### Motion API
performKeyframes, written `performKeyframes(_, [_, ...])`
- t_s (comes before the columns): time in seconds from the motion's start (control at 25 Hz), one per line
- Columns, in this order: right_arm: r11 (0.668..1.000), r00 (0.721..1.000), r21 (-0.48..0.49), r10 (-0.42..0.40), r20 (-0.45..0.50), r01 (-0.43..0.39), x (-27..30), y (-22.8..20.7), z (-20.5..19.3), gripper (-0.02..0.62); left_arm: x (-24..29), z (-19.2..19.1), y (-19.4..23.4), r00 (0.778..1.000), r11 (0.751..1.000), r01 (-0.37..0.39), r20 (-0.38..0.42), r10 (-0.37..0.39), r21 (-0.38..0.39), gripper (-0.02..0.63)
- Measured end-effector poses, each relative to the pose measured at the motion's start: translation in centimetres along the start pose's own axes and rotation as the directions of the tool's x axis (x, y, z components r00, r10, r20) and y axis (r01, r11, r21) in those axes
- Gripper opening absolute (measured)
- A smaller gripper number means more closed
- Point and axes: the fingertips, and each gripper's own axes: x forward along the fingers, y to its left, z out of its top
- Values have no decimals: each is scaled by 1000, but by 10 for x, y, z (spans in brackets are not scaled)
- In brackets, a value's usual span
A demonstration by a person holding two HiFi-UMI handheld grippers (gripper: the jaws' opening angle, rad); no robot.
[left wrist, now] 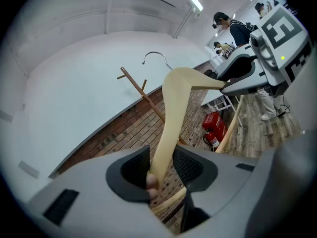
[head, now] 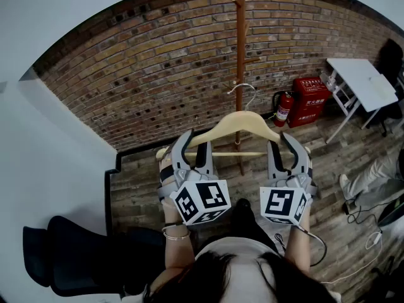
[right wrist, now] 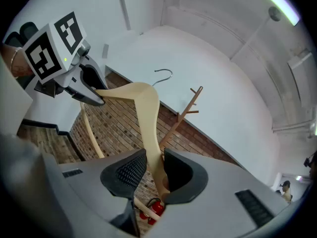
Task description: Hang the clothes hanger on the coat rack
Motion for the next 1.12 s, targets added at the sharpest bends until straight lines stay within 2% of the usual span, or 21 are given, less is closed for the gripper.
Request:
performKeyframes(0.24, [1000,1000,7,13,10,-13,16,-3,-7,127,15,9,2,1000,999,0,-10,0,-37,146])
performKeyframes(0.64, [1000,1000,4,-17,8,17,57,-17,-11,127,58,11,11,1000,999,8,-8,-8,-33,146])
performKeyframes(1.12, [1000,1000,12,8,13,-8,122,-33,-15,127,123,19,23,1000,999,10,-13,-11,-34,146])
